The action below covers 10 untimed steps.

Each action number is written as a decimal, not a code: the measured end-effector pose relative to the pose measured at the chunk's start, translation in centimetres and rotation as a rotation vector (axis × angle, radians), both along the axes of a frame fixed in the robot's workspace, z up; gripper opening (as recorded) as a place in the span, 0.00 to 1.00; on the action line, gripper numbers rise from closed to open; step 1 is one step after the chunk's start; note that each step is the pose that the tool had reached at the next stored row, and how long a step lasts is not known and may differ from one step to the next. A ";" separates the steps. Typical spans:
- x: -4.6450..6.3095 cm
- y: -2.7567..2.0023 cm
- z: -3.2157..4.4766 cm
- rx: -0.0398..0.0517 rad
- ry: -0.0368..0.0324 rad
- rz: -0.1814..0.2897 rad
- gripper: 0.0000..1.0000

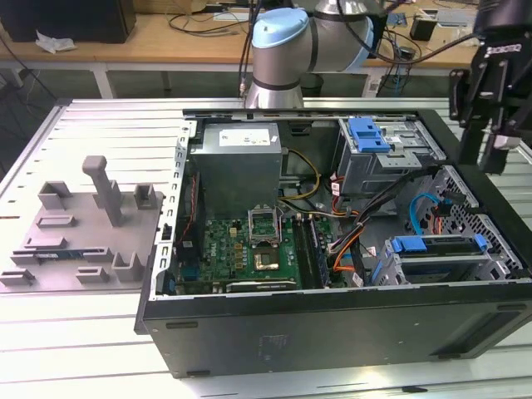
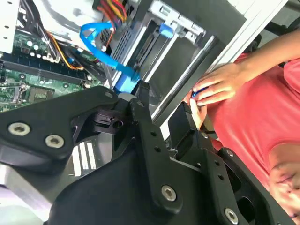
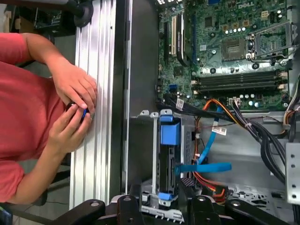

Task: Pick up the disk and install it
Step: 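Insert the first disk wire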

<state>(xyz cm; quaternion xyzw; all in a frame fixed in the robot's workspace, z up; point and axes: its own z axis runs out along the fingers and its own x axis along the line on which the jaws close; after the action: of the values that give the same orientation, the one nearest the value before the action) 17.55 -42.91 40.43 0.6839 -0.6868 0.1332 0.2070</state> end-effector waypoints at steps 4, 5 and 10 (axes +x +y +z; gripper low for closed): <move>1.7 0.09 -0.36 -0.0010 0.0137 -0.005 0.44; 1.8 0.10 -0.37 -0.0013 0.0145 -0.010 0.44; 1.8 0.16 -0.41 -0.0014 0.0137 -0.019 0.44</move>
<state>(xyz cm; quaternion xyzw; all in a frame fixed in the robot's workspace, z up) 19.39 -42.75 40.01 0.6783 -0.6916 0.1271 0.2134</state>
